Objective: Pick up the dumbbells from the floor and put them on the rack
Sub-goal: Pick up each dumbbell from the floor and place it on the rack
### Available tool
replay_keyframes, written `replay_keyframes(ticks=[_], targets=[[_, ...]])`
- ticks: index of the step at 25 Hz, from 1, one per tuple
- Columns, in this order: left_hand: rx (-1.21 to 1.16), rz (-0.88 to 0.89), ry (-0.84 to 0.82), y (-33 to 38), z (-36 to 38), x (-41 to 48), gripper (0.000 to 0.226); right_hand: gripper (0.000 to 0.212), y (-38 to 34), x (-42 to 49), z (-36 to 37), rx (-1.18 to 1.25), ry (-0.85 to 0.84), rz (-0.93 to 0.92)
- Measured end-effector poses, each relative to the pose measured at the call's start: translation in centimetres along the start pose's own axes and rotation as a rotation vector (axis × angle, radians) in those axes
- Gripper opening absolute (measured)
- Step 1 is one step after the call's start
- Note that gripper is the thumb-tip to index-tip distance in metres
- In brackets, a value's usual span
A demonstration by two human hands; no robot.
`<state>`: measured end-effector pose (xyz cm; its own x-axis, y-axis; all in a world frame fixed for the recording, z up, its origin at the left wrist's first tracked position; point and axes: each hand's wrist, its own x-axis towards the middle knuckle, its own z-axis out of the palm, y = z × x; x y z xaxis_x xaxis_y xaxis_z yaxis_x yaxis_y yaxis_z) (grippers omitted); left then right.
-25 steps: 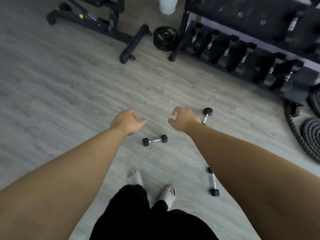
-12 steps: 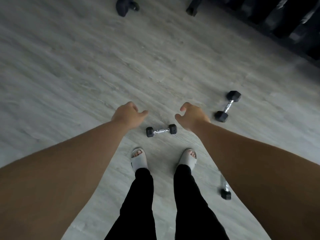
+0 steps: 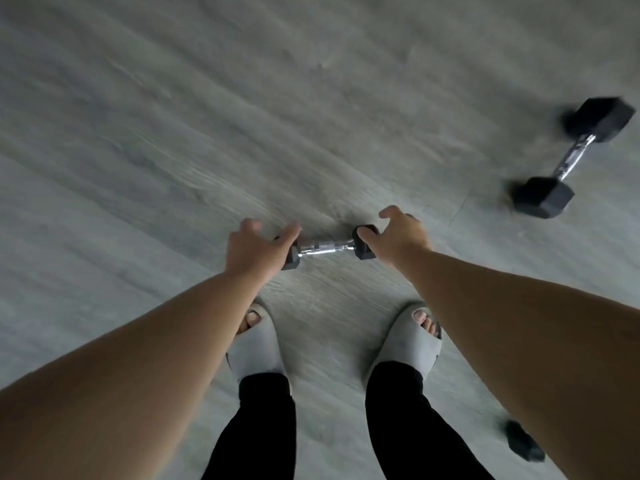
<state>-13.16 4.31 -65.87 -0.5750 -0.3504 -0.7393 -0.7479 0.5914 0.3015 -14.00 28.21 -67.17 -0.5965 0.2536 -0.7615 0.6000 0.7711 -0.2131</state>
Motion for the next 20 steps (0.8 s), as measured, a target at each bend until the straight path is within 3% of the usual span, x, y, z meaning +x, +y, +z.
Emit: replay_keyframes(ticks=[2,5,10,17,20], targets=[[-0.032,-0.076,-0.005,-2.6,3.5,2.5,0.093,0.065,1.2,2.9,2.8,0.017,-0.017,0.019],[-0.097,-0.136,-0.059,-4.6,7.7,5.4,0.08,0.068,2.1,6.2,6.0,0.026,-0.069,0.026],[-0.105,-0.117,-0.027,-5.7,8.9,7.2,0.054,0.047,2.3,7.8,6.9,0.013,-0.109,0.008],[-0.091,-0.014,-0.048,1.0,-2.5,2.7,0.05,0.012,-2.8,0.1,-0.7,0.219,-0.036,0.071],[-0.018,0.121,-0.014,7.5,-10.4,-0.2,0.046,0.019,-7.3,-4.3,-7.2,0.319,0.012,0.085]])
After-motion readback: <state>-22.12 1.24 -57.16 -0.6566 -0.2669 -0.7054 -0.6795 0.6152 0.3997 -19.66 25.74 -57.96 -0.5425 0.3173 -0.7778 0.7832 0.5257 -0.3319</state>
